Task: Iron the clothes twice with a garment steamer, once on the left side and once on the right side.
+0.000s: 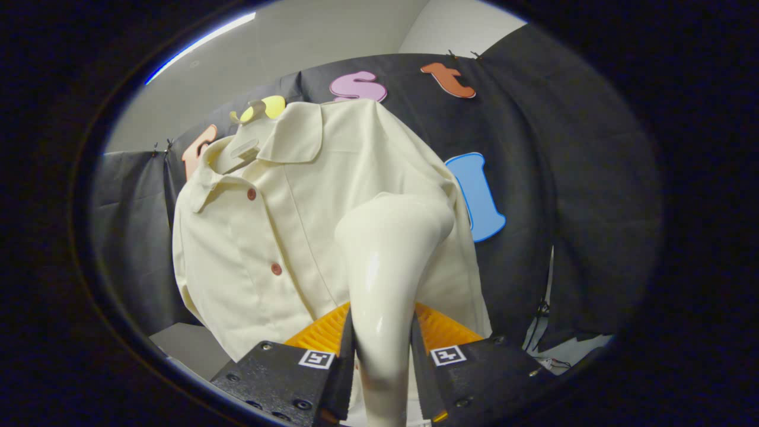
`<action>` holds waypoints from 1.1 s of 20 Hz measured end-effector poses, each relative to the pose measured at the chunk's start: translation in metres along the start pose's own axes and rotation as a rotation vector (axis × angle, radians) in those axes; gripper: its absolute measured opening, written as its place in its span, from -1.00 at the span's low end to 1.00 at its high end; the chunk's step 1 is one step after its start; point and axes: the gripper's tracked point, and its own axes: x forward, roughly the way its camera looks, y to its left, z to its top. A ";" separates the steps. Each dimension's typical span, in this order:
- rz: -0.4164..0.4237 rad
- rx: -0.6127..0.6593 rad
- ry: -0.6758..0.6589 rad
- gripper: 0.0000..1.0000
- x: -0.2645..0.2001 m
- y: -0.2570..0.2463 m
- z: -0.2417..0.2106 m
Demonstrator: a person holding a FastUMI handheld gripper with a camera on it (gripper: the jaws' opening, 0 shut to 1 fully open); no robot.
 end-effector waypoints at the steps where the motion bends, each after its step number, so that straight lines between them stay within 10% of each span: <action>1: -0.001 -0.006 0.011 -0.11 -0.001 -0.004 -0.008; 22: 0.021 0.052 0.219 -0.10 -0.021 -0.055 -0.165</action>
